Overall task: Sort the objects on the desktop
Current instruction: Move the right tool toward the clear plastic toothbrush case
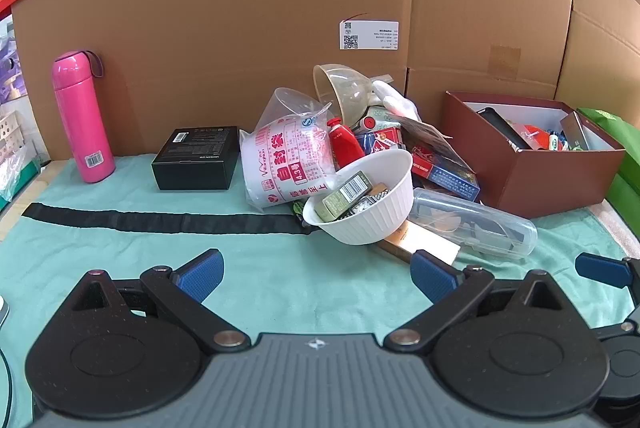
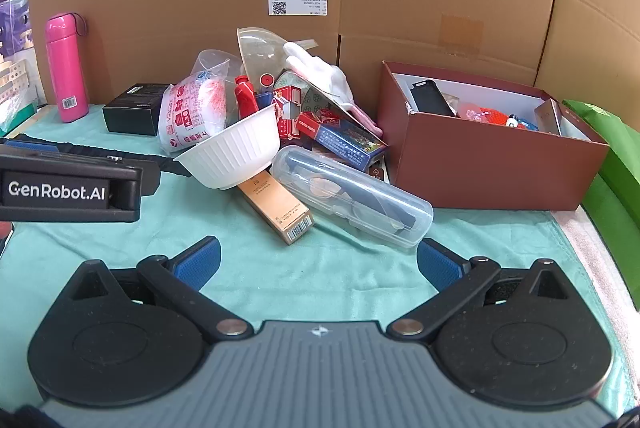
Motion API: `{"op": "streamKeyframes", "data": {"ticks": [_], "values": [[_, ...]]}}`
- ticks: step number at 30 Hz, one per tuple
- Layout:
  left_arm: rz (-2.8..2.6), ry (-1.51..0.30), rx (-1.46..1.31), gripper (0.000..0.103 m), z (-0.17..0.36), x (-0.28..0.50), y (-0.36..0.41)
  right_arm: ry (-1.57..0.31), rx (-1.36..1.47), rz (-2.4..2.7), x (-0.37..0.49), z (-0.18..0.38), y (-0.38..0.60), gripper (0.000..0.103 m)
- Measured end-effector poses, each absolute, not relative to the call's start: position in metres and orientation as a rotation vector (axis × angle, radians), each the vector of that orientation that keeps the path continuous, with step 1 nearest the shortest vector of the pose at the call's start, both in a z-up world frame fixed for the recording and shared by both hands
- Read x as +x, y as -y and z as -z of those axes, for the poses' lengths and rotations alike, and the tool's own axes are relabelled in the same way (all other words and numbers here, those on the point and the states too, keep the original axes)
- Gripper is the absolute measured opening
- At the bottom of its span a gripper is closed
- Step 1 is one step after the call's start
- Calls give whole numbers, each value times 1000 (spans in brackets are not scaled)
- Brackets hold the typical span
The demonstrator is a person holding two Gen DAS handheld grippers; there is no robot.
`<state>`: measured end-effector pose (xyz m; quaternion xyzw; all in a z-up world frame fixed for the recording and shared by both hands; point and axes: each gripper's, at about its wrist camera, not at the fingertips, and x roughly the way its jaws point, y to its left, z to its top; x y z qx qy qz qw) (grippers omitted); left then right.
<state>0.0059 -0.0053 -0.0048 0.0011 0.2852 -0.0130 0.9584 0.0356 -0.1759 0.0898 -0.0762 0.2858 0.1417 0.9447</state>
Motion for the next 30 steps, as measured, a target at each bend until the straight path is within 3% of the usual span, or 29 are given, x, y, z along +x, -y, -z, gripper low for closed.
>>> {"op": "streamKeyframes", "data": {"ticks": [30], "values": [[-24,-598,-14,103,4,8,14,-612,-144,-293,39,-87,176,101]]}}
